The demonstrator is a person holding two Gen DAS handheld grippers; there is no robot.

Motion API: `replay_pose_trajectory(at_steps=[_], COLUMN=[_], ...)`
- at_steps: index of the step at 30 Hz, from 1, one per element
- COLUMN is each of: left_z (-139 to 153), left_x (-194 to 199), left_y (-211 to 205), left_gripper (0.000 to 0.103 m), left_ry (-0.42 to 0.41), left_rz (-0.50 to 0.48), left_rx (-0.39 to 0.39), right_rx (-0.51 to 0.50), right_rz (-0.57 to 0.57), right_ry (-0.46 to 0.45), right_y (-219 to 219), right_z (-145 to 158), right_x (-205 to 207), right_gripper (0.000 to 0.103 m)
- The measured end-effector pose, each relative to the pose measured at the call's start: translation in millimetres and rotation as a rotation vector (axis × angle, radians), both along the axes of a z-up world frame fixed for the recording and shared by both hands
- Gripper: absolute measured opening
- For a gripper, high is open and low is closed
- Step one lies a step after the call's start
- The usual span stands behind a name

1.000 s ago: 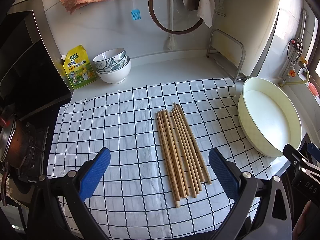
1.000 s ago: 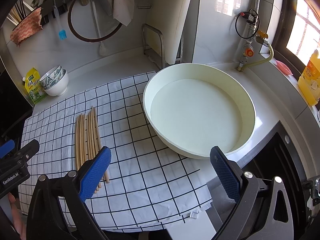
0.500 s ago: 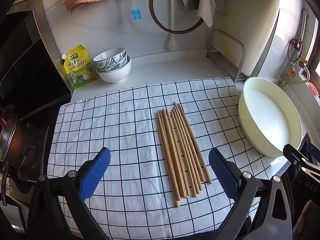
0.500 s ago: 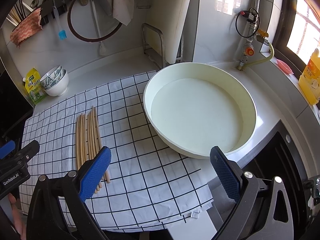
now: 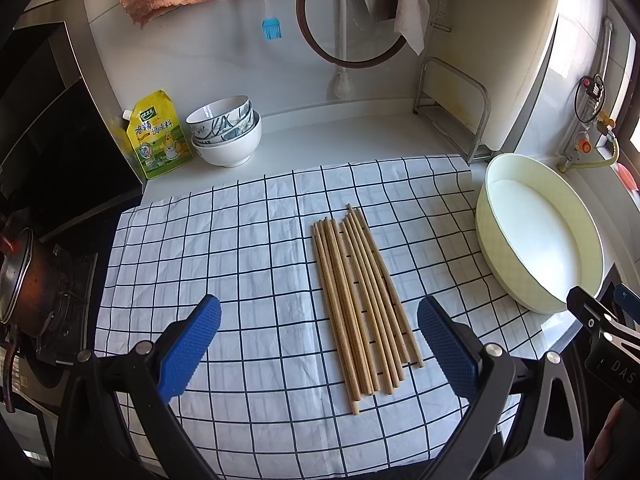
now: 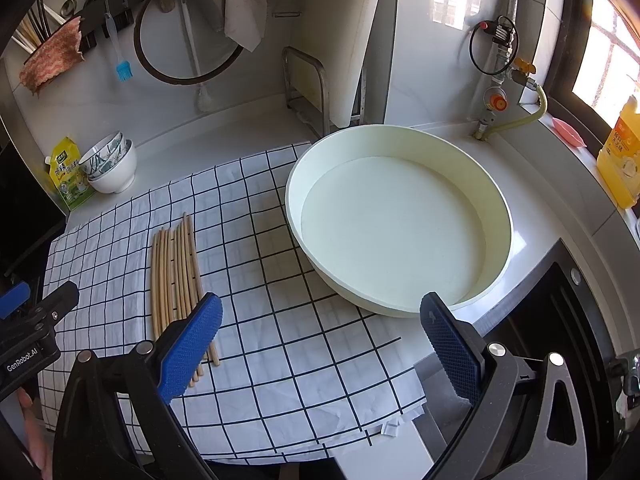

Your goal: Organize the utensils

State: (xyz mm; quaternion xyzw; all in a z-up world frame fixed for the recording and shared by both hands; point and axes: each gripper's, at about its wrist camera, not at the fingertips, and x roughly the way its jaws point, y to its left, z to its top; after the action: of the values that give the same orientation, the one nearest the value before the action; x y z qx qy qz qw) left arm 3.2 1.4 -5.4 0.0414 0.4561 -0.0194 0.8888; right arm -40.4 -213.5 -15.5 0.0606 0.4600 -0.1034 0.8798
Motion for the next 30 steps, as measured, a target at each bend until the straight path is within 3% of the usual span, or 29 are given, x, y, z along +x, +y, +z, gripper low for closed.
replay_pose_trajectory(at_steps=[30], left_z=[-0.3], left_x=[-1.5], left_y=[1.4], left_gripper=[0.097], left_ry=[0.002], left_rz=[-0.001], left_rx=[0.0], right_rx=[-0.001], right_rz=[0.0], right_ry=[-0.001], right_y=[-0.1], right_z=[-0.1], right_x=[0.3], right_gripper=[0.095])
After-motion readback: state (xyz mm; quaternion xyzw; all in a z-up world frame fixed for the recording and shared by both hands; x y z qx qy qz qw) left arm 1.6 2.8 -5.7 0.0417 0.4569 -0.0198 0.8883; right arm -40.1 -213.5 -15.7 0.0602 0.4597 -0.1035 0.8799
